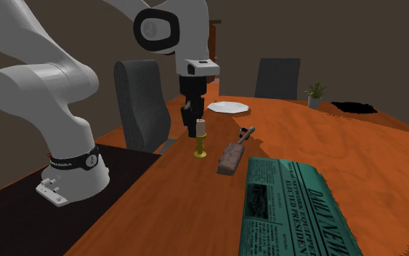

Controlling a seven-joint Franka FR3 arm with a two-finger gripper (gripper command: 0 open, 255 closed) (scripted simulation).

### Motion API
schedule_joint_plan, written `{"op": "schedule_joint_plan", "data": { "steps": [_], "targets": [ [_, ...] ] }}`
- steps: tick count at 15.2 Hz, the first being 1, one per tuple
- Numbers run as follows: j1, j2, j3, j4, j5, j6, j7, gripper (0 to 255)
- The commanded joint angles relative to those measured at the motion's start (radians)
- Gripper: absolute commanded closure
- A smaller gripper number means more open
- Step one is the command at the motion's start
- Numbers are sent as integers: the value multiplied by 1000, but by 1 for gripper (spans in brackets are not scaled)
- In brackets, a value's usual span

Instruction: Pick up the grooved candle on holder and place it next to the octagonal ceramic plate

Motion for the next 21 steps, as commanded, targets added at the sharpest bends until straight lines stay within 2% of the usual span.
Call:
{"op": "schedule_joint_plan", "data": {
  "steps": [1, 5, 21],
  "targets": [
    [0, 0, 0, 0, 0, 0, 0, 255],
    [0, 0, 0, 0, 0, 0, 0, 255],
    [1, -122, -31, 138, -10, -260, -7, 255]
  ]
}}
